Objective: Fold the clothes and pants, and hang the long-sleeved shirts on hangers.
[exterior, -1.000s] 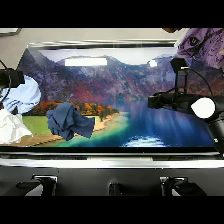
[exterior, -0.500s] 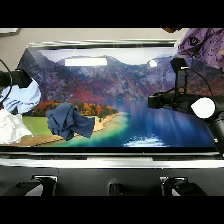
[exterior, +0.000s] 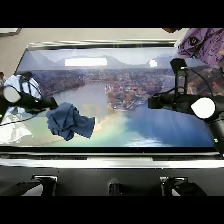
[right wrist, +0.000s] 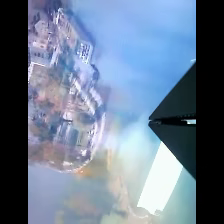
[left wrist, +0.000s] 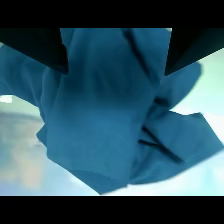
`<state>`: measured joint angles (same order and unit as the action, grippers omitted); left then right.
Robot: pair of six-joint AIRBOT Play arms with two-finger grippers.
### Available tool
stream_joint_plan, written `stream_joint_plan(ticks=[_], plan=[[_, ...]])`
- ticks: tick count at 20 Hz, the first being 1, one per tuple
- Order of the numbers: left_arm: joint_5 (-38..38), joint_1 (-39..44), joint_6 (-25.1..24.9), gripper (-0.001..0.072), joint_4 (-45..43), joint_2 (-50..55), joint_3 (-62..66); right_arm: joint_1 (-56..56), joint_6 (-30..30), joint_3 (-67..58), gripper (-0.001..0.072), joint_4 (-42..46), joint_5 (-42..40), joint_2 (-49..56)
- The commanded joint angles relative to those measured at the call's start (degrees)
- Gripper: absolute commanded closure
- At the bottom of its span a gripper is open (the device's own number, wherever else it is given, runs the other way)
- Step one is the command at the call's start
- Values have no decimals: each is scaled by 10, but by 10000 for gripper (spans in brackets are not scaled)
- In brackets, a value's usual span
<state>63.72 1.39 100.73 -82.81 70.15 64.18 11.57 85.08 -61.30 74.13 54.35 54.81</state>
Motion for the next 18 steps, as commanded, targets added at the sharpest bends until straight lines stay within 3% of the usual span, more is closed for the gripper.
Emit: stream_joint_plan(ticks=[1,7,8,9,10,11,15,18], plan=[[-107,3,5,7,72,18,-77,0,0,0,678,0,2,0],[-117,50,5,9,76,95,-81,0,0,0,678,0,2,0],[-116,58,5,38,83,103,-81,0,0,0,678,0,2,0],[-113,64,5,276,96,105,-81,0,0,0,678,0,2,0],[-109,70,4,659,115,104,-80,0,0,0,678,0,3,0],[-105,76,-1,689,141,103,-77,0,0,0,678,0,5,0],[-98,145,-2,690,270,102,-49,0,0,0,678,0,18,0],[-168,247,-1,690,345,102,-33,0,0,0,678,0,35,0]])
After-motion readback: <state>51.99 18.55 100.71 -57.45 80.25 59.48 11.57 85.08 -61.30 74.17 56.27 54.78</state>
